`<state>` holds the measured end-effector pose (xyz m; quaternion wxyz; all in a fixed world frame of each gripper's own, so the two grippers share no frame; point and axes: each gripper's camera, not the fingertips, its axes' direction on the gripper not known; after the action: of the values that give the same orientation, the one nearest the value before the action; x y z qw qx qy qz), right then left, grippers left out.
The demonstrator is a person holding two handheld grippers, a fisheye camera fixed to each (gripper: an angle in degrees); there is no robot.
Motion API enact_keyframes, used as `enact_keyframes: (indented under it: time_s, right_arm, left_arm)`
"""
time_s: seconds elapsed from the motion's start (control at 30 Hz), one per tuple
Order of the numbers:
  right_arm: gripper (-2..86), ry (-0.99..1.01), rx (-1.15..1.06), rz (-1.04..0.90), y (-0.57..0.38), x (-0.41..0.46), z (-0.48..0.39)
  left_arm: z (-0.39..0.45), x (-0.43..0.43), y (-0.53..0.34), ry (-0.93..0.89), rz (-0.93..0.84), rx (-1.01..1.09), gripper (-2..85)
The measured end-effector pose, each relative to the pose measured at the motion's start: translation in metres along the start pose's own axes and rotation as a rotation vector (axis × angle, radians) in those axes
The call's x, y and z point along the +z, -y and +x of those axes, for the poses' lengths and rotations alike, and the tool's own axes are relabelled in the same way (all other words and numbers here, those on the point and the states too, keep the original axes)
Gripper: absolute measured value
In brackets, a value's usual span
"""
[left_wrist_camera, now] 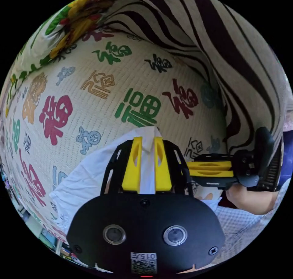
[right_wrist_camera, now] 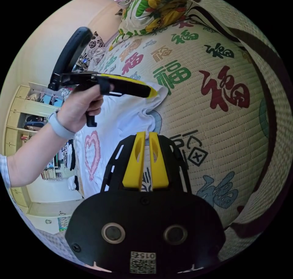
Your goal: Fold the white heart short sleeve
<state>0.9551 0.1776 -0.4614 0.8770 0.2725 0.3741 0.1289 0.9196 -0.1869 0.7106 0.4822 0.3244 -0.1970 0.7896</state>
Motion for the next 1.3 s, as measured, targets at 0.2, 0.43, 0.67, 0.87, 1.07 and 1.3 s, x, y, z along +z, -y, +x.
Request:
enact_keyframes:
  time_s: [0.2, 0.43, 0.67, 0.87, 1.07, 1.3]
  right_arm:
    - [0.7, -0.017, -0.056, -0.011, 0.015, -0.013, -0.004]
    - [0.6, -0.032, -0.131, 0.033, 0.028, -0.036, -0.024]
    - [0.6, -0.023, -0.470, -0.006, 0.035, -0.055, -0.093]
    - [0.6, -0.011, -0.627, -0.171, 0.033, -0.012, -0.143]
    - [0.4, -0.018, -0.601, -0.335, 0.036, -0.003, -0.153]
    - [-0.2, -0.089, -0.576, -0.219, 0.080, -0.025, -0.178]
  left_arm:
    - [-0.038, -0.043, -0.021, -0.039, 0.220, -0.126, -0.8]
    - [-0.103, -0.101, -0.099, -0.108, 0.389, -0.287, -0.9]
    - [-0.153, -0.125, -0.245, -0.096, 0.362, -0.473, -0.9]
    - [-0.172, -0.104, -0.333, -0.059, 0.264, -0.617, -0.8]
    - [-0.184, -0.127, -0.382, -0.073, 0.325, -0.725, -0.3]
    - [-0.189, -0.138, -0.351, -0.170, 0.386, -0.639, 0.2]
